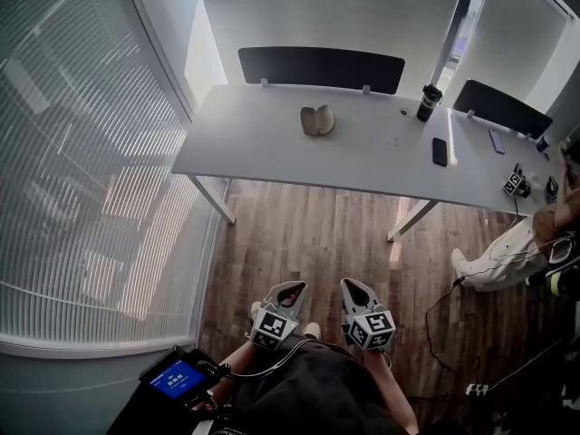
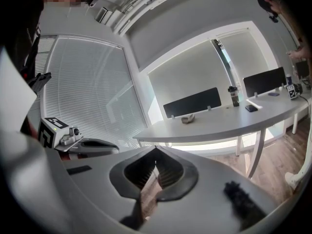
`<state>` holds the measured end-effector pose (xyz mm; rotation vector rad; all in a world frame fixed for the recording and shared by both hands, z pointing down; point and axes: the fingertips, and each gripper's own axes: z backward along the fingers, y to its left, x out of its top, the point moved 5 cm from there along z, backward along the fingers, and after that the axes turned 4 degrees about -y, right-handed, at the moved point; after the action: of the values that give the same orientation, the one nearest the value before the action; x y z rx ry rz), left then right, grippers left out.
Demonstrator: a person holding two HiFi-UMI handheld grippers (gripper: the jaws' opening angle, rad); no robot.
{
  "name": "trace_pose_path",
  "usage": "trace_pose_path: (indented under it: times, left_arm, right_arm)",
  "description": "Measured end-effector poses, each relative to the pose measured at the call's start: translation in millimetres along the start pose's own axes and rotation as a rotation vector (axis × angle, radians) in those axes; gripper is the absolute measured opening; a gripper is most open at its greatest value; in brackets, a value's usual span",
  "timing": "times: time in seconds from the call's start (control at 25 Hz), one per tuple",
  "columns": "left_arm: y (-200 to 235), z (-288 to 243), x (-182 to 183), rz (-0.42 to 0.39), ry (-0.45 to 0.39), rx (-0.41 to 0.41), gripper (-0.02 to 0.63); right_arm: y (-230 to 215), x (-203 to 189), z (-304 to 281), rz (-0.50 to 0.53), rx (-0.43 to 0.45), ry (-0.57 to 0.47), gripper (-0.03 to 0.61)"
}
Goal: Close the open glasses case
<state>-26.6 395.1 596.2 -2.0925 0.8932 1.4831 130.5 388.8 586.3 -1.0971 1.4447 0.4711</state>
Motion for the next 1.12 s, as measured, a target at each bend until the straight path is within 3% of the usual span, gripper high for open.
trace_pose_path:
  times: [0.72, 1.12]
  left_arm:
    - [16.2, 18.8, 19.2, -0.019, -0.003, 0.075, 0.006]
    - [30.1, -6.0, 15.4, -0.009, 0.015, 0.050, 0.006]
  right_arm:
    - [2.1, 4.0, -13.9, -0.042, 0.021, -0.003, 0.005]
    - [-15.7, 7.1, -36.3, -0.051, 0.004, 0.023, 0.005]
